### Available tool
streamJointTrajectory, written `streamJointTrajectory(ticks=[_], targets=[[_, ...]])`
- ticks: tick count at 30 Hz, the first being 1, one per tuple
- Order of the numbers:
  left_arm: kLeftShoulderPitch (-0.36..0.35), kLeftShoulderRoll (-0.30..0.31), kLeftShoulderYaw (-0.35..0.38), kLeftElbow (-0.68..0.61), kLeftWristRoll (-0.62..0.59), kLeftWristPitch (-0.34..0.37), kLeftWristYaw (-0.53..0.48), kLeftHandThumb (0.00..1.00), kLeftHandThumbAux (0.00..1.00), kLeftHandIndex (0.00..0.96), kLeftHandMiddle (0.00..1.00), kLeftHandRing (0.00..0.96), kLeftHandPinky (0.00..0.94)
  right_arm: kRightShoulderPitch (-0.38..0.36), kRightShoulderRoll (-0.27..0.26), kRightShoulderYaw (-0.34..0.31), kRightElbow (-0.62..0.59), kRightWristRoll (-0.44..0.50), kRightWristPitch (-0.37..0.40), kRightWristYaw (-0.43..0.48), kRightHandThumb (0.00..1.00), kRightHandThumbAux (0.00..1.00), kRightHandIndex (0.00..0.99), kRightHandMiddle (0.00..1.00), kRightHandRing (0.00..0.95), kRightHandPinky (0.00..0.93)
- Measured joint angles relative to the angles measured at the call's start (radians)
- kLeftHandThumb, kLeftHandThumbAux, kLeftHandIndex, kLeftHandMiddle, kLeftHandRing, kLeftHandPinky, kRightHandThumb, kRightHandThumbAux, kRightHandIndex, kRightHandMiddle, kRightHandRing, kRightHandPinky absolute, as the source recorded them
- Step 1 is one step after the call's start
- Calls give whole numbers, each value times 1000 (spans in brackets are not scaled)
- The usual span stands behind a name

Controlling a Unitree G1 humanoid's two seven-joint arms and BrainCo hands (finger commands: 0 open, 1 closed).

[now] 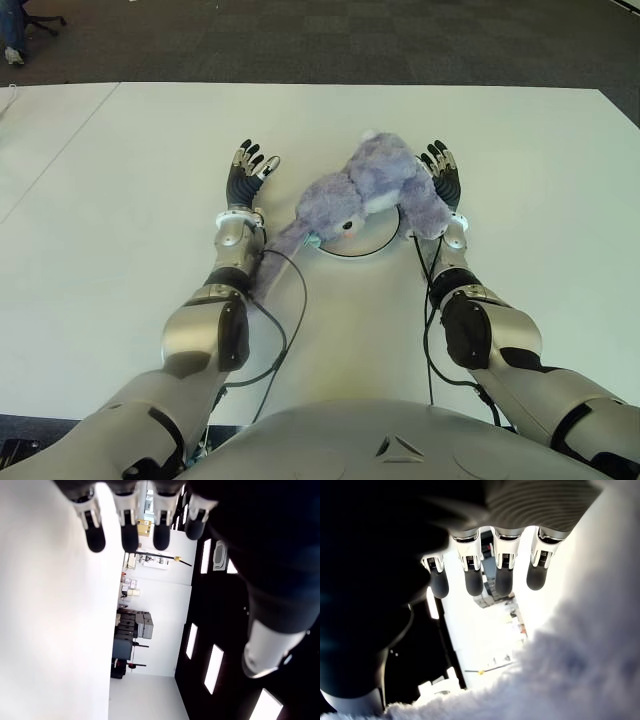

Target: Put the doll into the plate.

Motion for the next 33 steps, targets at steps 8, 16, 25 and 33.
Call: streamJointTrajectory(ticks=[8, 16, 25, 33], targets=[[0, 0, -6, 0, 2, 1, 16, 0, 724, 49, 110, 108, 128, -3, -1, -1, 0, 5, 14, 3, 0, 778, 113, 118, 100, 113], [-1, 2, -16, 0, 17, 9, 29, 0, 765, 55, 116, 116, 134, -3, -1, -1, 0, 7, 15, 3, 0, 780, 108, 114, 95, 104], [-3, 5, -37, 0, 25, 20, 29, 0, 779, 62, 115, 113, 131, -4, -1, -1, 0, 7, 17, 3, 0, 786, 108, 114, 93, 106], [-3, 6, -40, 0, 25, 23, 29, 0, 798, 72, 116, 114, 140, -5, -1, 1, 0, 6, 24, -7, 0, 793, 111, 117, 98, 108]])
